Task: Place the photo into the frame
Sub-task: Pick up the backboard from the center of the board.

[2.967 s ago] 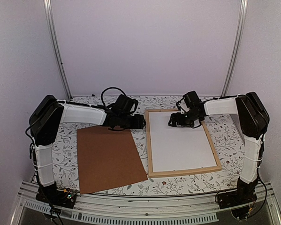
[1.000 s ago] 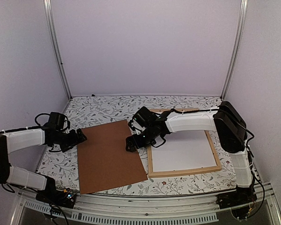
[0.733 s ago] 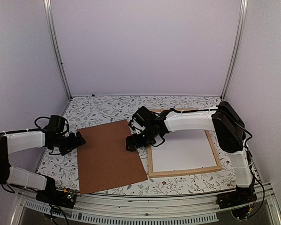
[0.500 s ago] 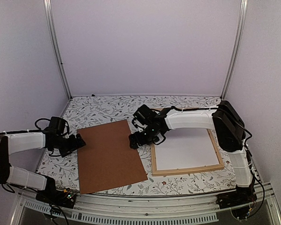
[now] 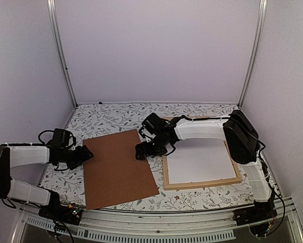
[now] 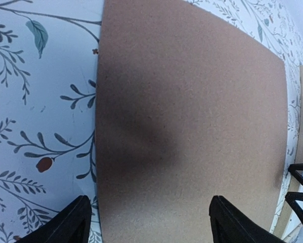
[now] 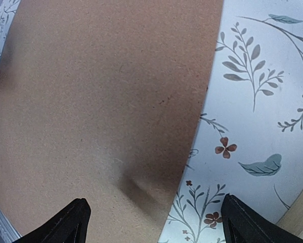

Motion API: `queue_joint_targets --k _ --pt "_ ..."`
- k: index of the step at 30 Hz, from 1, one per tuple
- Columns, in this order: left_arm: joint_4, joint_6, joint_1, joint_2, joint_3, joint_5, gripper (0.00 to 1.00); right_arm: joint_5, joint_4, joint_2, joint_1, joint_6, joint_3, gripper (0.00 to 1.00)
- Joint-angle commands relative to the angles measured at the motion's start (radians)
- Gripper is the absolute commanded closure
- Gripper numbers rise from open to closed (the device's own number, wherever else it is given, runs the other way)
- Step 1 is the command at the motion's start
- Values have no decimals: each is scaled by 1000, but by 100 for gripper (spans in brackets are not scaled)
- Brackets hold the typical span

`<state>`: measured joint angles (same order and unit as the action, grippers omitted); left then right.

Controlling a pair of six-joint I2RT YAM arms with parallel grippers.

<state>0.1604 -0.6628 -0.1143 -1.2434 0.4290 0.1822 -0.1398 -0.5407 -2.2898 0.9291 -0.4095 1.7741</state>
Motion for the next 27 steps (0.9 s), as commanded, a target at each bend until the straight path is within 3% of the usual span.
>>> queue_joint_targets --k 1,14,27 --pt "-3 -35 6 -8 -62 71 18 -64 16 -53 4 -37 14 6" --pt "-140 -104 7 -5 -93 238 22 -176 145 -21 5 -121 -88 10" --pt "-306 -124 9 59 -97 361 24 -182 163 -14 1 -138 -103 10"
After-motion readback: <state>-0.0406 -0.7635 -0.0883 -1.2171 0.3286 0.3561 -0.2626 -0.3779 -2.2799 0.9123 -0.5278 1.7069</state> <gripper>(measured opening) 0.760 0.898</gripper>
